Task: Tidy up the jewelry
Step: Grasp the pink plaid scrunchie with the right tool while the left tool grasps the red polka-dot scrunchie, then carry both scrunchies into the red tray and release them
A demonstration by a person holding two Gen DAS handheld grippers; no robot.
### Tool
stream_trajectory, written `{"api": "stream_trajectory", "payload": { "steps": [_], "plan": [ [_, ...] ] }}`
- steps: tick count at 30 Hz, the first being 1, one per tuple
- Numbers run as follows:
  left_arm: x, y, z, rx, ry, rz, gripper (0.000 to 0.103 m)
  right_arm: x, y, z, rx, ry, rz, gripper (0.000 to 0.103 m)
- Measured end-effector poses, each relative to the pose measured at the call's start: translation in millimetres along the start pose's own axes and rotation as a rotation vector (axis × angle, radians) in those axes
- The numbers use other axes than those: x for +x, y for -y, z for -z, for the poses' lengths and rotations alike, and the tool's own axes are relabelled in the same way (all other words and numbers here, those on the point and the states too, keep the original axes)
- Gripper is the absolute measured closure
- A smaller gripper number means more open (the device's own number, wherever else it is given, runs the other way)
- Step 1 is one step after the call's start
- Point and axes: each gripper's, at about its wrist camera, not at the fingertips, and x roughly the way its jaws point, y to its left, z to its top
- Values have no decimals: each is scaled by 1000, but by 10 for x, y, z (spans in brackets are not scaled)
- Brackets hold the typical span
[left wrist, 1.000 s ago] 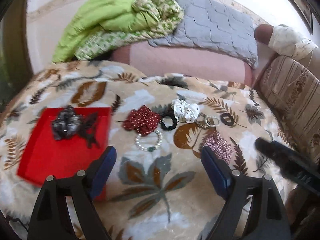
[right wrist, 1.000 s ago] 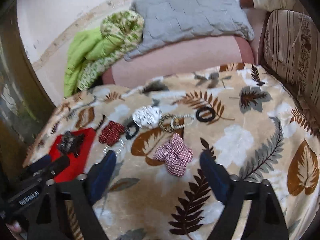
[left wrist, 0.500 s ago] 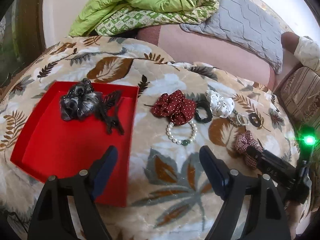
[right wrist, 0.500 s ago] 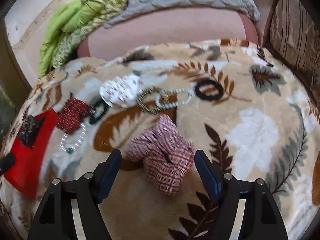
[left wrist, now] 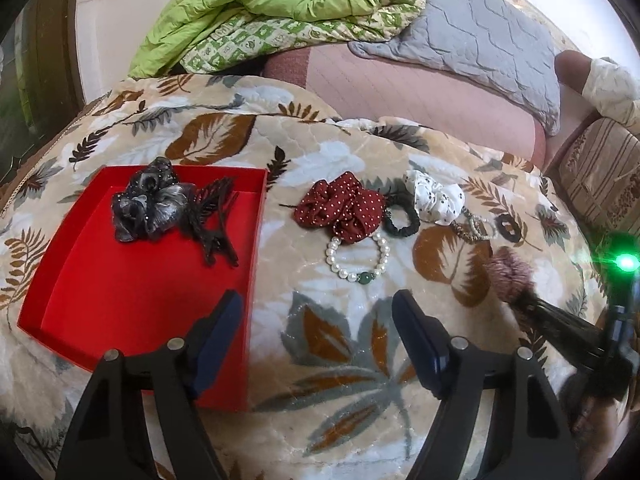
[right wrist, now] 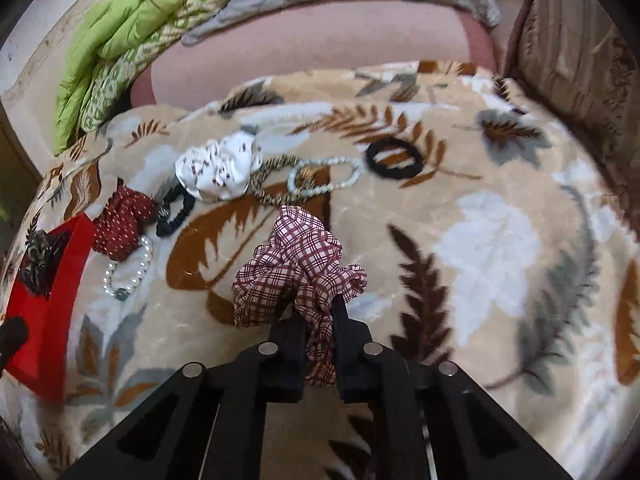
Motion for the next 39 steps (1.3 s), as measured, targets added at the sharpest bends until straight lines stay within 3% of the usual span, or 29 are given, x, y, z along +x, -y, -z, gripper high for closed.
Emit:
{"api": "stream_trajectory", "payload": {
  "steps": [8,14,21,22,26,30,35,39],
  "plan": [
    [-16,-20,-94,-9,-2,8,38,-599,78,28,52,132,20,92],
    [278,186,-288,28,-25,-16,38,-488,59,8,102,168,-39,92],
    [864,402,-636,72,-58,-24,40,-184,57,92,118,116,-58,92],
    [947,422,-664,80,-74,-11,42,-176,58,80,114,119,-50,92],
    [1265,429,-729,84,-139,2,73,-115,32,87,98,113,-54,92],
    [1356,369,-685,83,-159,20,96,-53,-60,112,64,104,-54,92],
    [1119,341,-681,84,-121,70,100,-108,-111,111,50,117,-64,92],
    [656,313,-720,75,-70,96,100,-196,-87,94,82,116,-108,92]
  ]
}}
